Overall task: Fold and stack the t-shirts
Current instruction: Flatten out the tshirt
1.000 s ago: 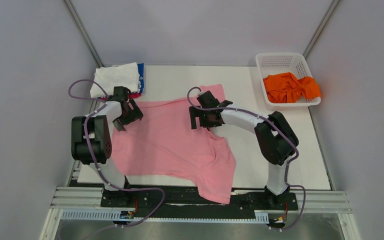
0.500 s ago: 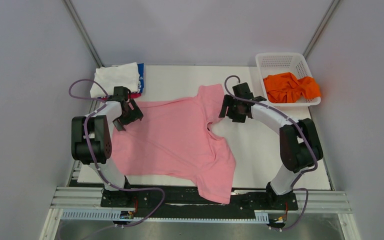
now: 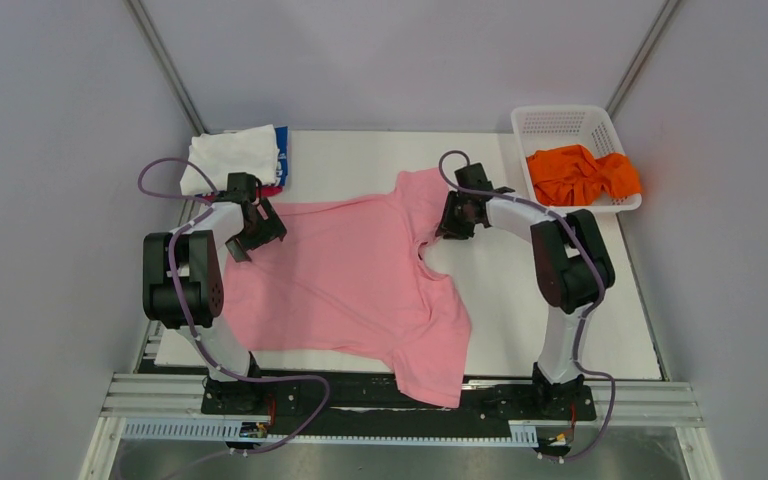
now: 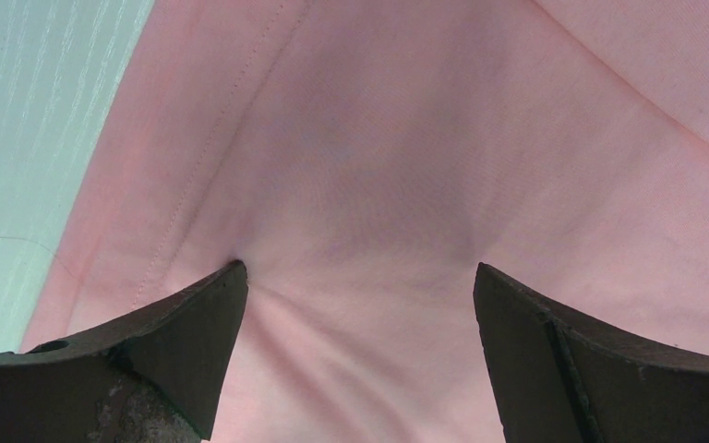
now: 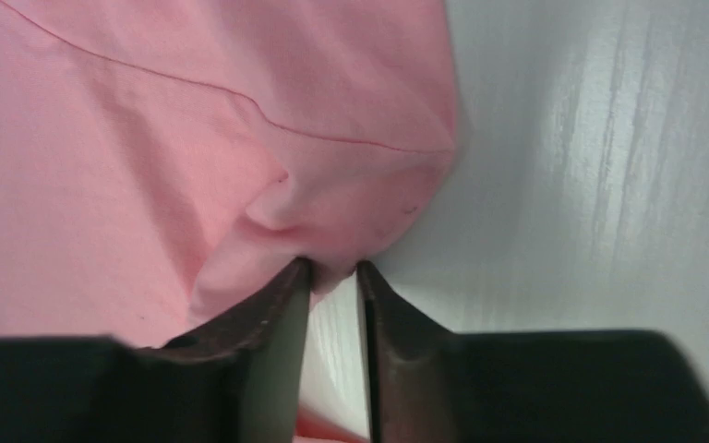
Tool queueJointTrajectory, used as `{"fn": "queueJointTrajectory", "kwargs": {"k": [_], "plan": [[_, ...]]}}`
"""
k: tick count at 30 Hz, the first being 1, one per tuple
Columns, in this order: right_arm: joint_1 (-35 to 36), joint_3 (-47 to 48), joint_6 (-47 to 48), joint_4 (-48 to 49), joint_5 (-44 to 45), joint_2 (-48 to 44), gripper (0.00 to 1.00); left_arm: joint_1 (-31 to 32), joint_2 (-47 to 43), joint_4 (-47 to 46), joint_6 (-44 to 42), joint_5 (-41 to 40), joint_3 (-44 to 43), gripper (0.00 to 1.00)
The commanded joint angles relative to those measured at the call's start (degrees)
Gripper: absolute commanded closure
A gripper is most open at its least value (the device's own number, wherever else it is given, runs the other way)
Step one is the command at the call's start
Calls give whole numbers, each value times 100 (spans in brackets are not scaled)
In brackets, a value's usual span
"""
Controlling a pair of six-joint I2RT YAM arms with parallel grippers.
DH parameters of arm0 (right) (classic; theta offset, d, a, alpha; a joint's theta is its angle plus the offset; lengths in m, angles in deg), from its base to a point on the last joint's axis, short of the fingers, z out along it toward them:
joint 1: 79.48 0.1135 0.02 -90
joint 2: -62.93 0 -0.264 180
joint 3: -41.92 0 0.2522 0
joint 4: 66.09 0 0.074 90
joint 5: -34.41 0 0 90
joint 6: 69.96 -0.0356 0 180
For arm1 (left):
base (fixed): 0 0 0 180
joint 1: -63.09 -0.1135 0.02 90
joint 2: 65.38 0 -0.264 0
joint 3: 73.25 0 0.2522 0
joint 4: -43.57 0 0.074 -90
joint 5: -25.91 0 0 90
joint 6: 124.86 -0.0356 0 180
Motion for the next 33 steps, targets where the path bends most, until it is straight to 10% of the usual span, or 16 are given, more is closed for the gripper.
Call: {"fn": "queueJointTrajectory", "kwargs": {"k": [1,4,15,24,26,30,33], "plan": [[93,297,-27,193,51,321,76,-34,294,-162,-57,190,44,0],[133,423,14,123,392,350,99,-34,300,-174,-62,224,54,0],[145,1119,1168,-2173,3372,-536,100,-34,155,-208,-105,185,160,0],[121,2847,1833,-3059,4711,1072,100,-29,96,-229,-165,149,199,0],[124,3337,1769,-3269,5047,1471,92,-33,110,-230,-160,154,205,0],[125,3703,1548,-3371,4857,1601,37,-34,119,-235,-170,190,214,0],[127,3326,1199,-3279,4689,1021,24,-35,71,-245,-181,229,236,0]]}}
